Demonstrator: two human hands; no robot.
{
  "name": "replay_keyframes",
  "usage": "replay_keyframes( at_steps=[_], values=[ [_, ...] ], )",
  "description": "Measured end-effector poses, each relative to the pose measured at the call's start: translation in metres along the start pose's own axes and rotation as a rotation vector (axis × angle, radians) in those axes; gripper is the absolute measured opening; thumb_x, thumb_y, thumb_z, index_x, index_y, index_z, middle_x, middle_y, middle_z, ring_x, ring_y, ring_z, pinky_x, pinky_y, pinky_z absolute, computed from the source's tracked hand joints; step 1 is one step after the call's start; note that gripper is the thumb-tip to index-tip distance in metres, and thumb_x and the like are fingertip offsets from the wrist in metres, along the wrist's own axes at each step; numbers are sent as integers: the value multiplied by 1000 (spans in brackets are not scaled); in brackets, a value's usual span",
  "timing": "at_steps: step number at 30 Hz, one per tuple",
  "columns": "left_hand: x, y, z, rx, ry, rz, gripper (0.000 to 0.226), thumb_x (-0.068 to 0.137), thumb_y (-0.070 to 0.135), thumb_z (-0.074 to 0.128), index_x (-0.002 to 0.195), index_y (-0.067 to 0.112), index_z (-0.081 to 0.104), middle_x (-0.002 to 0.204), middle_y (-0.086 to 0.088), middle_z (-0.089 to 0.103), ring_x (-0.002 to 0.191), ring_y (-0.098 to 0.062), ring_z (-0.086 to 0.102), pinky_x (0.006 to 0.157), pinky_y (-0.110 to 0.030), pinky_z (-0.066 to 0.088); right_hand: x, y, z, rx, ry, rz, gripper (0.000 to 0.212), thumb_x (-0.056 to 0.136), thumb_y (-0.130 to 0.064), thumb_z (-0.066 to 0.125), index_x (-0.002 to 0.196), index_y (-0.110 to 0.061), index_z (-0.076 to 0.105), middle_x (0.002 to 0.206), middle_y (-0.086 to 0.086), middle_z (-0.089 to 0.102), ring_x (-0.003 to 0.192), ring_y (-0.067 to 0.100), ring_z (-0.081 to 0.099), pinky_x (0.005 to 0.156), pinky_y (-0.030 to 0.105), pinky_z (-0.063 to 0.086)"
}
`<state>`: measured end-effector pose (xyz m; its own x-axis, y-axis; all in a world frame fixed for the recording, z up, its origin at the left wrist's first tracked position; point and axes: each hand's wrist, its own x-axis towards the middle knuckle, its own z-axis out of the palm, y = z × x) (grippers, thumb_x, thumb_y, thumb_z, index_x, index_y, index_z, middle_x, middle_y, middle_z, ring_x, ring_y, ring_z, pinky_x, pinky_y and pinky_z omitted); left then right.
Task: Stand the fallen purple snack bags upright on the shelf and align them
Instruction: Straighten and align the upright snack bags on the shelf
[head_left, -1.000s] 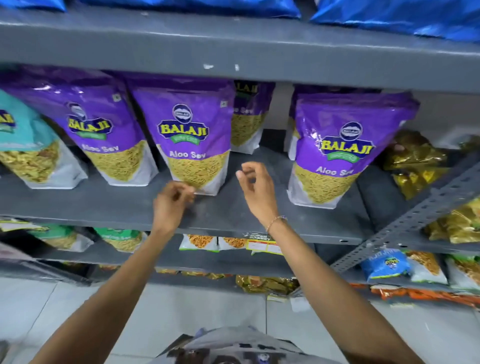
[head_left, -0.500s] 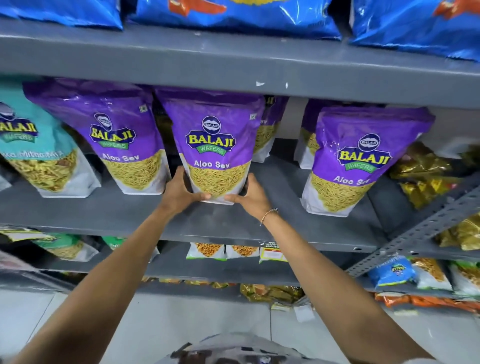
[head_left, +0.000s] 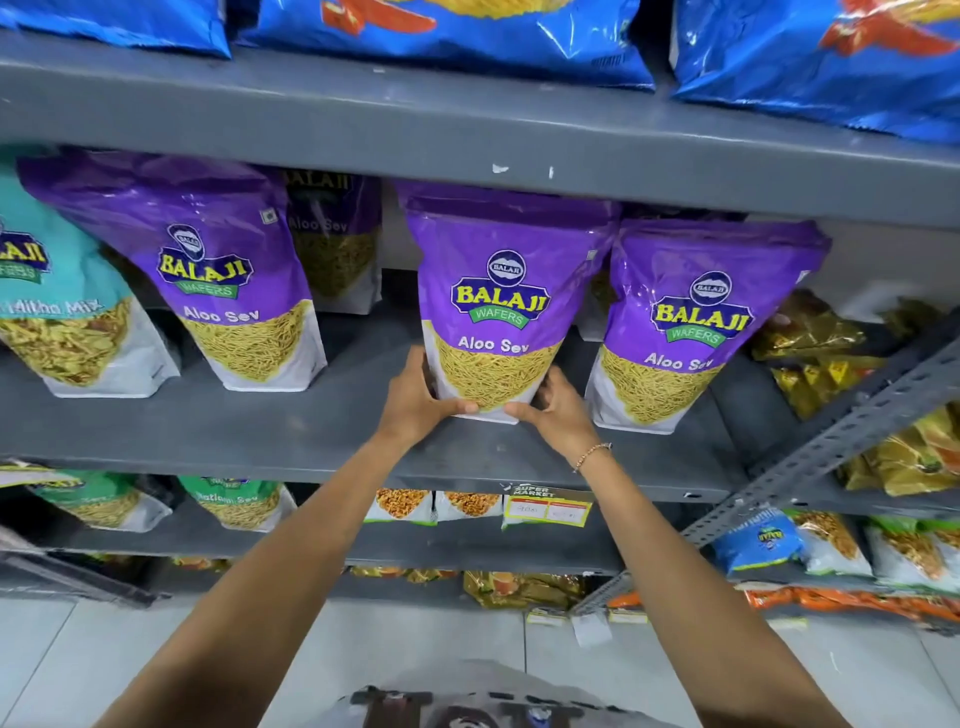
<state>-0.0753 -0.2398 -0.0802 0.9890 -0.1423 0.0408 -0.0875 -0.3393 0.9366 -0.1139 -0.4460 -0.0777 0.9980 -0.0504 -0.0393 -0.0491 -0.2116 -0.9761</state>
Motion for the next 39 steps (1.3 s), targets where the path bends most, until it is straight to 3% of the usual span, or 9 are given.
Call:
replay_keyframes(
  at_steps=[3, 6, 10, 13, 15, 20, 24, 34, 39],
  values=[
    [-5, 1, 5, -28, 15, -15, 79, 47, 41, 90, 110, 32, 42, 102, 18, 60, 92, 4, 57, 63, -5, 46, -14, -2, 3, -31, 134, -32, 52, 72, -8, 79, 114, -12, 48, 115, 4, 59, 104, 12, 62, 87, 22, 53],
    [-6, 2, 5, -37, 21, -27, 78, 48, 40, 90, 109, 32, 42, 100, 22, 58, 90, 8, 55, 60, -1, 43, -32, -10, 14, -207, 434, -62, 31, 75, -21, 78, 82, -10, 50, 76, 6, 59, 80, 34, 65, 73, 34, 50],
    [-5, 3, 4, -31, 11, -48, 77, 48, 38, 90, 107, 30, 43, 103, 15, 60, 91, 5, 57, 64, -6, 44, -48, -58, 20, -365, 352, -404, 32, 87, -42, 60, 69, -16, 56, 60, 3, 63, 58, 17, 57, 59, 38, 50],
    [-7, 4, 5, -36, 5, -21, 73, 52, 34, 90, 107, 27, 42, 102, 14, 60, 88, 6, 57, 60, -3, 45, -38, -115, 11, -444, 490, -825, 24, 88, -27, 62, 74, -7, 63, 73, 7, 64, 69, 16, 56, 64, 34, 48],
    [-7, 5, 5, -43, -6, -13, 72, 54, 32, 89, 107, 26, 41, 104, 13, 59, 88, 5, 57, 59, -1, 44, -24, -149, -1, -535, 633, -927, 17, 88, -23, 63, 88, -7, 69, 90, 13, 67, 89, 18, 54, 80, 39, 46],
    [-7, 6, 3, -42, -12, -7, 73, 54, 32, 89, 108, 25, 40, 107, 10, 59, 92, -4, 57, 59, -1, 44, -3, -189, -34, -988, 614, -554, 35, 91, -36, 52, 115, -15, 68, 120, 15, 66, 120, 34, 52, 107, 41, 21],
    [-9, 5, 3, -33, -2, -8, 74, 55, 35, 88, 110, 26, 39, 111, 8, 58, 98, -9, 58, 65, -6, 45, -3, -201, -41, -800, 557, -622, 27, 84, -13, 54, 103, -14, 74, 110, 8, 73, 116, 32, 59, 103, 40, 37],
    [-5, 8, -1, 39, -11, -5, 73, 54, 36, 89, 105, 28, 39, 105, 10, 58, 90, -7, 57, 55, -3, 41, 4, -209, -15, -981, 480, -569, 49, 89, -49, 50, 124, -15, 59, 136, 9, 56, 130, 30, 44, 109, 34, 26],
    [-5, 8, -2, 39, -16, -1, 73, 51, 40, 89, 103, 30, 39, 102, 14, 58, 86, 0, 56, 53, -2, 42, 13, -214, 21, -1067, 404, -698, 39, 94, -45, 44, 119, -20, 63, 131, 8, 60, 125, 31, 49, 100, 34, 27]
  ],
)
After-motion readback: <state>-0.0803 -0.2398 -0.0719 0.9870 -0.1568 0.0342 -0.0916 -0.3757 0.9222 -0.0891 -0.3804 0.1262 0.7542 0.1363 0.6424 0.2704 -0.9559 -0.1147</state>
